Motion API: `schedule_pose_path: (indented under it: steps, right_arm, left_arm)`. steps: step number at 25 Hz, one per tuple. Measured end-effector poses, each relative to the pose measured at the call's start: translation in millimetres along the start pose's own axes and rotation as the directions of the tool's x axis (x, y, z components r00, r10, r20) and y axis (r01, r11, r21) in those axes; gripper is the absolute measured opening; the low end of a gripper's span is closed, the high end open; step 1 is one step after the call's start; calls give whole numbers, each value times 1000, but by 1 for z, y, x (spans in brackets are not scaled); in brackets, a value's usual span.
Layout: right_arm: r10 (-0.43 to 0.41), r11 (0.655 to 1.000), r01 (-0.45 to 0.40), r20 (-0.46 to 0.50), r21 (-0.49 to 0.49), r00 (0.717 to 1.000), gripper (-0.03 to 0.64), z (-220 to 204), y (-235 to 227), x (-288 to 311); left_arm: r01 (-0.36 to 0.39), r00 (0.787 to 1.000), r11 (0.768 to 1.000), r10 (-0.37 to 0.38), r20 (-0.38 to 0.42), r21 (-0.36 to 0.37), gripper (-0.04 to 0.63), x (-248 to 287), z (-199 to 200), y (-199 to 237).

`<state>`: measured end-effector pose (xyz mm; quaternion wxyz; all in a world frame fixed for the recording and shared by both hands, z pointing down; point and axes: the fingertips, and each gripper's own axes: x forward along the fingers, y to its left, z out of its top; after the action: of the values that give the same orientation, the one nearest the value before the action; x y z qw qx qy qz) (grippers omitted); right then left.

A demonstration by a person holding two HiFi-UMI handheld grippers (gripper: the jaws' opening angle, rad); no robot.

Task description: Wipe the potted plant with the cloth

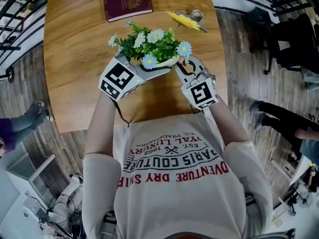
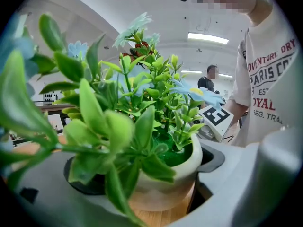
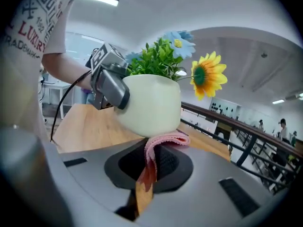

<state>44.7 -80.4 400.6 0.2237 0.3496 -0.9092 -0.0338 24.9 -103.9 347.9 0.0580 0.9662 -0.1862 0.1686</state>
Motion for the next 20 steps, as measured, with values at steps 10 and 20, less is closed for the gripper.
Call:
schedule_pose_path:
  steps: [10, 20]
  right_arm:
    - [22, 1000, -24, 137, 11, 990, 35, 38, 5, 18]
    - [75, 986, -102, 196, 132, 978, 35, 54, 25, 34]
  left_arm:
    - [43, 998, 999, -42, 52, -28, 537, -15, 21, 5]
    - [36, 997, 998, -33, 63, -44, 537, -22, 21, 14]
